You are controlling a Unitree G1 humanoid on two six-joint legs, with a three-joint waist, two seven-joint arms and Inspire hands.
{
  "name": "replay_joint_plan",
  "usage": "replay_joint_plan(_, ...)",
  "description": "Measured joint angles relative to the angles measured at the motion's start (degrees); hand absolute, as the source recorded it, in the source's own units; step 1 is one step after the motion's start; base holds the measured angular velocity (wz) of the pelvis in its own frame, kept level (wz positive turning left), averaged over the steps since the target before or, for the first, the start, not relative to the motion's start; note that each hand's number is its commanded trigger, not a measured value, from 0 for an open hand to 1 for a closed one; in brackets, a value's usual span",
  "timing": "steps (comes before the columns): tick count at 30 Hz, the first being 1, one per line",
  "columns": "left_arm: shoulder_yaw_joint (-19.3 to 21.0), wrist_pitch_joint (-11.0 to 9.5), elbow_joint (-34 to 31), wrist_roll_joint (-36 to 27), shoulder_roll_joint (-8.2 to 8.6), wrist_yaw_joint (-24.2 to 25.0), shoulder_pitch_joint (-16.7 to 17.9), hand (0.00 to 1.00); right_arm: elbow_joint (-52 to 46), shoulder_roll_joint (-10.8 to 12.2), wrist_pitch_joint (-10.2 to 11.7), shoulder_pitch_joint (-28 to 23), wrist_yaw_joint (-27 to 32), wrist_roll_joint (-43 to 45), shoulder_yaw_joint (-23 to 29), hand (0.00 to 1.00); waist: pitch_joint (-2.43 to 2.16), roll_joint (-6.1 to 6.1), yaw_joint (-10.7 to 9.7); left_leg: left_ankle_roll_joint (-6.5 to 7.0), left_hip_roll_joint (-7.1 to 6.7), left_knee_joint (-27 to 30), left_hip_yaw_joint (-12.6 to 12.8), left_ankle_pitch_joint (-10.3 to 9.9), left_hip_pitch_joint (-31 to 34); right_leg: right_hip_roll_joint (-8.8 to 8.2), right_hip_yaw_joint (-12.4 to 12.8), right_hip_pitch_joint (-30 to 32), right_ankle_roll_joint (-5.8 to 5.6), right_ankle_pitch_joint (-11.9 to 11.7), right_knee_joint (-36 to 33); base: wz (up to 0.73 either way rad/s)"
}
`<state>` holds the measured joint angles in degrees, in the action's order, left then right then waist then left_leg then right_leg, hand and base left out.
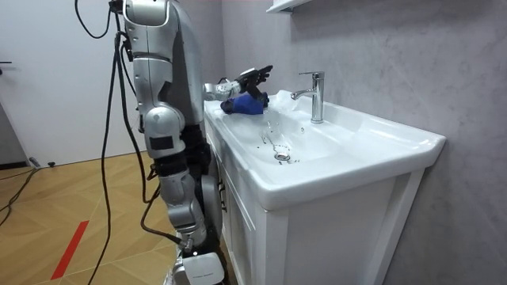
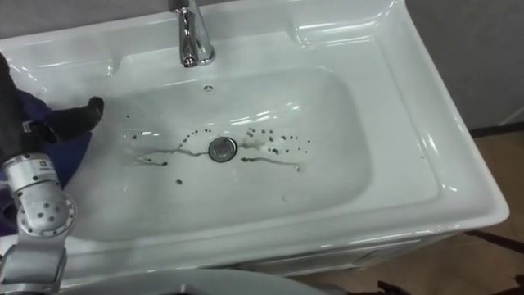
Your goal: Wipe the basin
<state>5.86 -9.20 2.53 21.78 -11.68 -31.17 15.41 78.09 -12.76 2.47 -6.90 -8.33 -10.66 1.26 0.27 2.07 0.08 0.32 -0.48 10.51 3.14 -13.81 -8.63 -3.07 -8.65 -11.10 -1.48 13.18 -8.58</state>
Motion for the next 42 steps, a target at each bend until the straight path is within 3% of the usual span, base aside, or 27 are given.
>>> replay_joint_plan(11,-1.76,-0.04,9.38,3.05,0.01,-3.59,0.51,0.00,-0.16,-0.06,-0.20,-1.06,0.07,0.21,-0.05,0.00,-0.26,0.25,0.07,0.00,0.10,-0.02,0.07,0.00,-0.15,0.07,0.17,-0.01,0.10,-0.10,-0.03,0.00)
replay_joint_plan(26,-1.76,-0.04,12.08,7.65,-0.01,-6.21,1.08,0.00,0.00,-0.18,-0.20,-0.24,0.23,2.29,0.00,0.00,-0.20,0.21,-0.01,0.00,0.20,0.21,0.29,0.00,-0.09,0.15,0.26,0.00,0.14,-0.18,-0.10,0.00)
replay_joint_plan(42,-1.48,0.72,16.11,10.37,-0.05,-9.45,2.08,0.00,-0.18,-0.54,-3.60,-0.93,0.70,6.75,0.00,0.00,-0.36,0.23,0.21,0.00,0.27,0.20,0.64,0.00,-0.78,0.20,0.75,-0.41,0.14,-0.18,-0.31,-0.01)
